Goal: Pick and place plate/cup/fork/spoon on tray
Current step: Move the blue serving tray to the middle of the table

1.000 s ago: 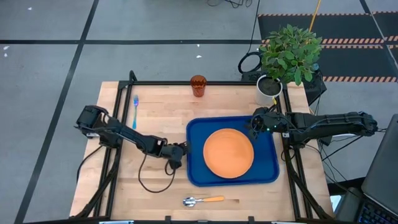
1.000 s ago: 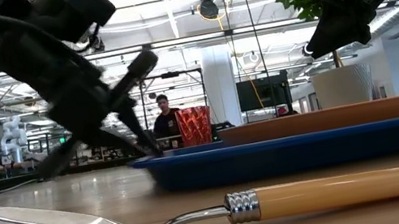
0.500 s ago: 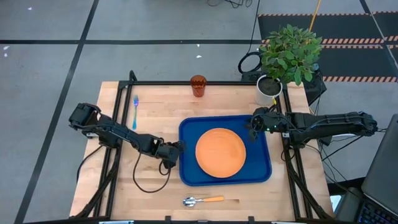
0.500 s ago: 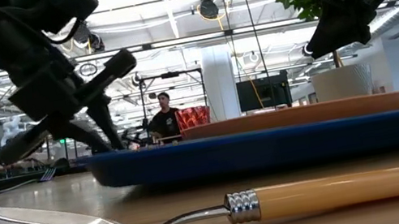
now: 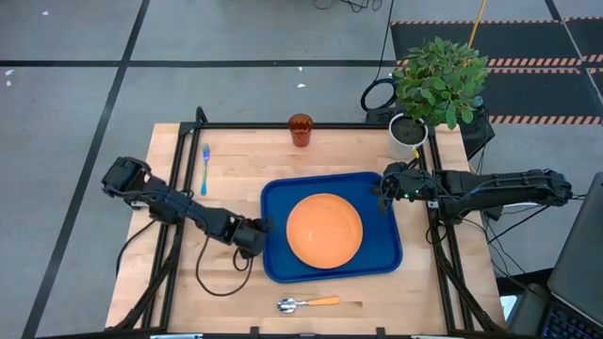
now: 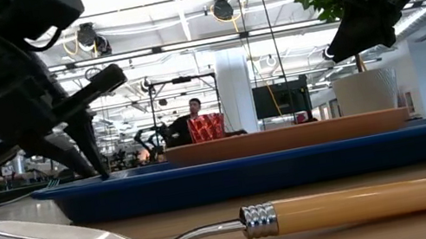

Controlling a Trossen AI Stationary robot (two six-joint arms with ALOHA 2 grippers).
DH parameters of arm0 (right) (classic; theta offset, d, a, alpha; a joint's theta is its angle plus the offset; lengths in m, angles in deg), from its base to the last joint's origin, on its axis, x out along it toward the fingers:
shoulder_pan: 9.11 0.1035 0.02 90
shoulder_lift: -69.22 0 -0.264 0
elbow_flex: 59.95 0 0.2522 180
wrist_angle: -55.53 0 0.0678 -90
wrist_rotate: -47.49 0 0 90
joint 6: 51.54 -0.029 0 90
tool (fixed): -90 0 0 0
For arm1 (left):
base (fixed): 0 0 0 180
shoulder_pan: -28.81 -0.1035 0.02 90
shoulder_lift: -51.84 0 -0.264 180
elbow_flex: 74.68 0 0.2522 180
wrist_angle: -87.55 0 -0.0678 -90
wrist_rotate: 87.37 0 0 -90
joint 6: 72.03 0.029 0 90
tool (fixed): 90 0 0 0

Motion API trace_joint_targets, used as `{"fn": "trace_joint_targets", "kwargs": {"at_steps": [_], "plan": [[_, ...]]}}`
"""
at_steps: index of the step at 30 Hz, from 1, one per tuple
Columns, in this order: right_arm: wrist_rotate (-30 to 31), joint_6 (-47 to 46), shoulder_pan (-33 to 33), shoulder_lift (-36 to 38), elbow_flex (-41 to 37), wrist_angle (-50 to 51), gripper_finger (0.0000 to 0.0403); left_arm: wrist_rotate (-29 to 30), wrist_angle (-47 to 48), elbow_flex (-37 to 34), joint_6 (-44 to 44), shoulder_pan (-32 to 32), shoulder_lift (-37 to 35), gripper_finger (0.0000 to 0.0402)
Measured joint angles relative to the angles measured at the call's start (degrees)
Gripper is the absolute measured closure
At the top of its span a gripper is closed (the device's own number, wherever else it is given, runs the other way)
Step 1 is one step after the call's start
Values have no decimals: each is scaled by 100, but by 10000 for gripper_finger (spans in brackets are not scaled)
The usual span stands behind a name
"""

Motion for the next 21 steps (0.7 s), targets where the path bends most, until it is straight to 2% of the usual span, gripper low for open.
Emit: {"fn": "trace_joint_targets", "kwargs": {"at_steps": [7, 13, 21], "plan": [[-2, -18, 0, 0, 0, 0, 264, 25, 310, 4, -39, 160, -3, 382], [-2, -18, 0, 0, 0, 0, 264, 108, 425, -2, 262, 270, -3, 382], [-2, -18, 0, 0, 0, 3, 264, 34, 1220, -4, 115, 438, -129, 382]]}}
